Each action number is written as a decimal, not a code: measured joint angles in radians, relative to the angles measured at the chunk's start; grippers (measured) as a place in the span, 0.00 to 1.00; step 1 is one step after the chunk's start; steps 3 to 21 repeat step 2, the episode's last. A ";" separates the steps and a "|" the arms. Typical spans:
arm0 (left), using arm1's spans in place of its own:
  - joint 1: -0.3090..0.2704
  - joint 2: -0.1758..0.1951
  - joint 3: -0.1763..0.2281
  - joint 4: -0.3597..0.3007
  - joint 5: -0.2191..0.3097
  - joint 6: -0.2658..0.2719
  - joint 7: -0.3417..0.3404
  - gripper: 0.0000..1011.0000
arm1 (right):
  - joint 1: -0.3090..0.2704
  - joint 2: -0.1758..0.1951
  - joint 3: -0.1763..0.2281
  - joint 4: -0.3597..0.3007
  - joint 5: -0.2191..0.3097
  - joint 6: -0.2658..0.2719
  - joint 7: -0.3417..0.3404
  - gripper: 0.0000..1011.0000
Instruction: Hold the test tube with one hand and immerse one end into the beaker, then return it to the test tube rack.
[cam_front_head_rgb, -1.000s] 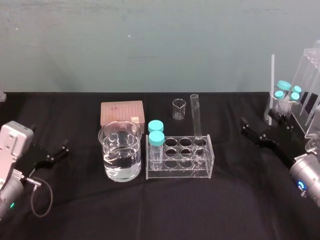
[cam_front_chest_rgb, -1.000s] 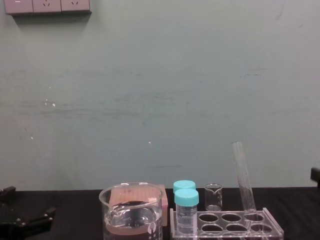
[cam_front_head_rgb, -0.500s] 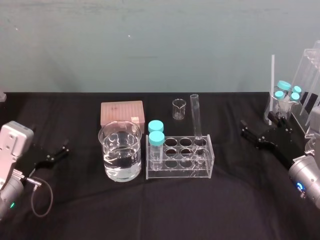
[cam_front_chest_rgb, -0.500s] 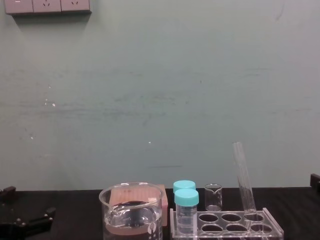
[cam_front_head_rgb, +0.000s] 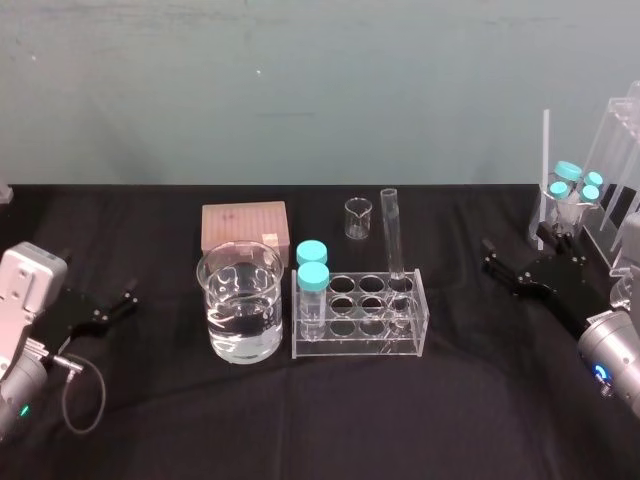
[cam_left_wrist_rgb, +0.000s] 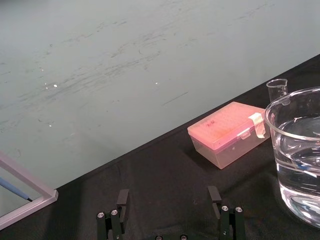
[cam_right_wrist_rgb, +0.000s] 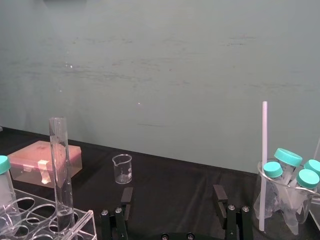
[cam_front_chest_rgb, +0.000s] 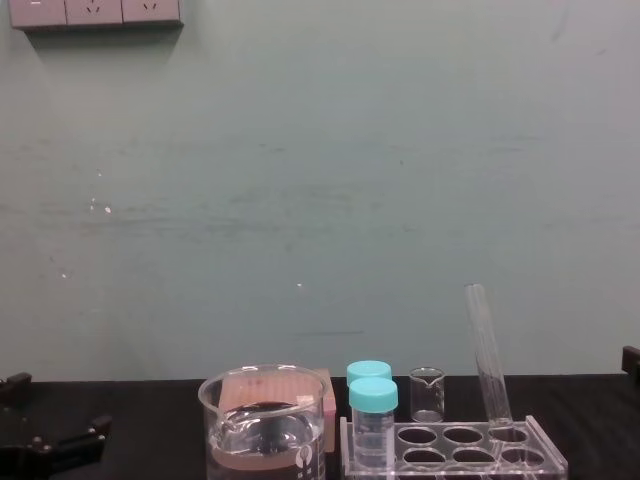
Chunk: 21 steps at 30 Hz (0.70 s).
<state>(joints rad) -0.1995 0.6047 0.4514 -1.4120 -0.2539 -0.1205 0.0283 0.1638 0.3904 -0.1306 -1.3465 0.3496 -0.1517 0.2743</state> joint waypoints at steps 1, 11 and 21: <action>0.000 0.000 0.000 0.000 0.000 0.000 0.000 0.99 | 0.000 0.000 0.000 0.000 0.000 0.000 0.000 0.99; 0.000 0.000 0.000 0.000 0.000 0.000 0.000 0.99 | 0.000 0.000 0.000 0.000 0.000 0.000 0.000 0.99; 0.000 0.000 0.000 0.000 0.000 0.000 0.000 0.99 | 0.000 0.000 0.000 0.000 0.000 0.000 0.000 0.99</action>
